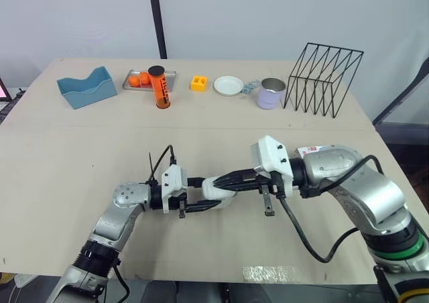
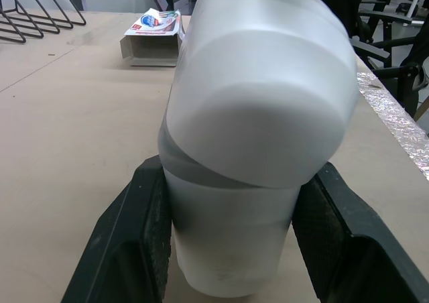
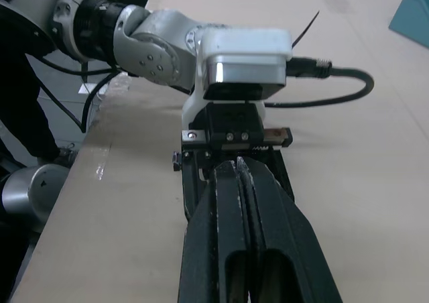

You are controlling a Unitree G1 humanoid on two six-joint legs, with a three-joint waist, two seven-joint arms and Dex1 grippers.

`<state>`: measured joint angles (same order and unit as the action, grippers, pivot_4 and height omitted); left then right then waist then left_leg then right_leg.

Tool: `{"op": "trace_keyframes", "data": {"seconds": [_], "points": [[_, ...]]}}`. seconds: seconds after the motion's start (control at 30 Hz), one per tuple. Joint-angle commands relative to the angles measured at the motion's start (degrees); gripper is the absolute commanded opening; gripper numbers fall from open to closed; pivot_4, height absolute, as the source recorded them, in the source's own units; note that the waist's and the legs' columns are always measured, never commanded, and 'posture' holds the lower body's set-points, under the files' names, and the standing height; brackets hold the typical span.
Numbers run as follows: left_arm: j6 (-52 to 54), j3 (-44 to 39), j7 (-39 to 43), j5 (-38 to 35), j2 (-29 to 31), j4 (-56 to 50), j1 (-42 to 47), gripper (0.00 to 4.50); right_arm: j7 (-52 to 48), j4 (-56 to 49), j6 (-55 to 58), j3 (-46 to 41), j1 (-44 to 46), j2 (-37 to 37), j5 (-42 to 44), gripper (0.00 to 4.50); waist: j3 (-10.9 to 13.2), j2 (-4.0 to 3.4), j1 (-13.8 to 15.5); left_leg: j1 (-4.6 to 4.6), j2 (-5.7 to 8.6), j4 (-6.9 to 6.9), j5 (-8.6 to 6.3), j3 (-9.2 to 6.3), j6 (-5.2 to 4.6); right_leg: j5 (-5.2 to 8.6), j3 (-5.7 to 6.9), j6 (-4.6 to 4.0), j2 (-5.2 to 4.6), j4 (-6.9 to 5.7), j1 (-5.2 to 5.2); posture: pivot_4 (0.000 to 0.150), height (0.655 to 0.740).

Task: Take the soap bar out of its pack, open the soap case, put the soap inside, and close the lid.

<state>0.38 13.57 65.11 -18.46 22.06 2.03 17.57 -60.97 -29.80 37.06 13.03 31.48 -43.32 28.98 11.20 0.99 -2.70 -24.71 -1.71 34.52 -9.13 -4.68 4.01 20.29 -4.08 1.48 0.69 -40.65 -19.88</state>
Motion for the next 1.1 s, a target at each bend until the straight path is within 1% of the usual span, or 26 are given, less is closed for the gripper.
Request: {"op": "trace_keyframes", "data": {"seconds": [0.03, 0.4, 0.77, 1.1], "points": [[0.61, -0.32, -0.57, 0.87, 1.09, -0.25, -0.90, 2.02, 0.39, -2.64, 0.87, 0.30, 1.91, -0.19, -0.20, 0.04, 0.00, 0.00, 0.00, 0.00, 0.00, 0.00, 0.00, 0.00, 0.00, 0.00, 0.00, 0.00, 0.00, 0.00, 0.00, 0.150, 0.7400], [0.86, -0.31, -0.60, 0.77, 1.29, -0.33, -0.90, 2.02, 0.39, -1.56, 5.26, 0.97, 6.91, -0.86, -1.09, 0.04, 0.00, 0.00, -0.01, 0.00, -0.01, 0.00, 0.00, -0.01, 0.00, 0.00, 0.01, -0.01, 0.00, -0.01, -0.01, 0.150, 0.7400], [0.91, -0.15, -0.77, 0.82, 1.06, -0.14, -0.59, 2.02, -0.76, -1.45, 5.14, 2.08, 4.23, -3.18, -2.61, 0.04, 0.00, 0.00, 0.00, 0.00, 0.00, 0.00, 0.00, 0.00, 0.00, -0.01, 0.01, -0.01, -0.01, -0.01, 0.00, 0.150, 0.7400], [1.29, -0.16, -0.94, 0.73, 1.23, -0.52, -0.84, 2.02, -1.08, -0.04, 3.94, 1.71, 3.97, -4.85, -4.34, 0.04, -0.01, 0.00, 0.00, 0.03, -0.01, 0.01, 0.00, 0.00, 0.00, -0.01, 0.01, -0.02, 0.00, -0.01, 0.02, 0.150, 0.7400]]}}
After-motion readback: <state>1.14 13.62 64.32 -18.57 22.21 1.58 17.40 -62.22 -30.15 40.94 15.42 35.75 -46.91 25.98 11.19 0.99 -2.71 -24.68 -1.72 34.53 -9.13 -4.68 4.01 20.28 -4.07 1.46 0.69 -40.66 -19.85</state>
